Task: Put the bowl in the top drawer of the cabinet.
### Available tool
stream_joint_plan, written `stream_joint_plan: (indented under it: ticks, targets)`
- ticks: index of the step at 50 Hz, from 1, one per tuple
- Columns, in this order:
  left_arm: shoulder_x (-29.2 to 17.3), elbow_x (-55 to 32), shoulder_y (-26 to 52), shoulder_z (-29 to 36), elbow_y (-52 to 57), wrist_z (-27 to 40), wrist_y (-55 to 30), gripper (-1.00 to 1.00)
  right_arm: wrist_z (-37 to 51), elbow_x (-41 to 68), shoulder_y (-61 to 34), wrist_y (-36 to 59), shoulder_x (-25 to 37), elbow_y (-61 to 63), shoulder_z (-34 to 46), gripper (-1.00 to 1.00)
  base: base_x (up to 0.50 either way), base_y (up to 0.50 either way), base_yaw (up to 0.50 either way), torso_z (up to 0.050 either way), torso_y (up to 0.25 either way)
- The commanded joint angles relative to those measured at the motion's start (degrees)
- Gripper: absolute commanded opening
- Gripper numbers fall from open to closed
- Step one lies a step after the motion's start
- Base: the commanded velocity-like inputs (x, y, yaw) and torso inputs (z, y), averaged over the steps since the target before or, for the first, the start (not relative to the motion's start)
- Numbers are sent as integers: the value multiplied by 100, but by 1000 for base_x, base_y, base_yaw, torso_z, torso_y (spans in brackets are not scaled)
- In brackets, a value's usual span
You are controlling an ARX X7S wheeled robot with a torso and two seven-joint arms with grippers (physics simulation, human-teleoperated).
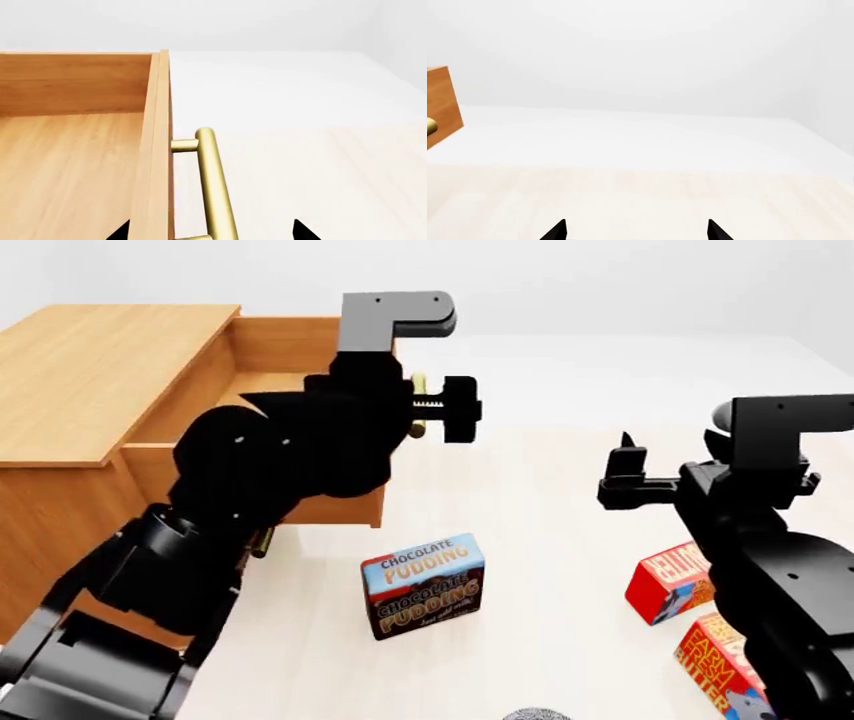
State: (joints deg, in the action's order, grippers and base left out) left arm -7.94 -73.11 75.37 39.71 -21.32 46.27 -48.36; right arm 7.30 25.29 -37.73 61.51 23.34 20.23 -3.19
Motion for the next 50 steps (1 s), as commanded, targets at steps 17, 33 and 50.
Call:
stream_joint_plan:
  ticks: [17, 33, 50]
  targets:
    - [-427, -1636, 634, 235, 2820, 1116, 613, 100, 11, 284, 262, 378, 237, 504, -388, 100, 0, 0, -2, 0, 1]
    - [-971, -1631, -319, 451, 4621, 1424, 643, 100, 51, 384, 386, 437, 219, 713, -453, 100, 0, 0, 0, 0, 0]
    - [-2001, -1163, -2748, 975, 6277, 629, 1026, 100, 164, 525, 494, 460, 130, 926, -855, 100, 0, 0, 0, 0, 0]
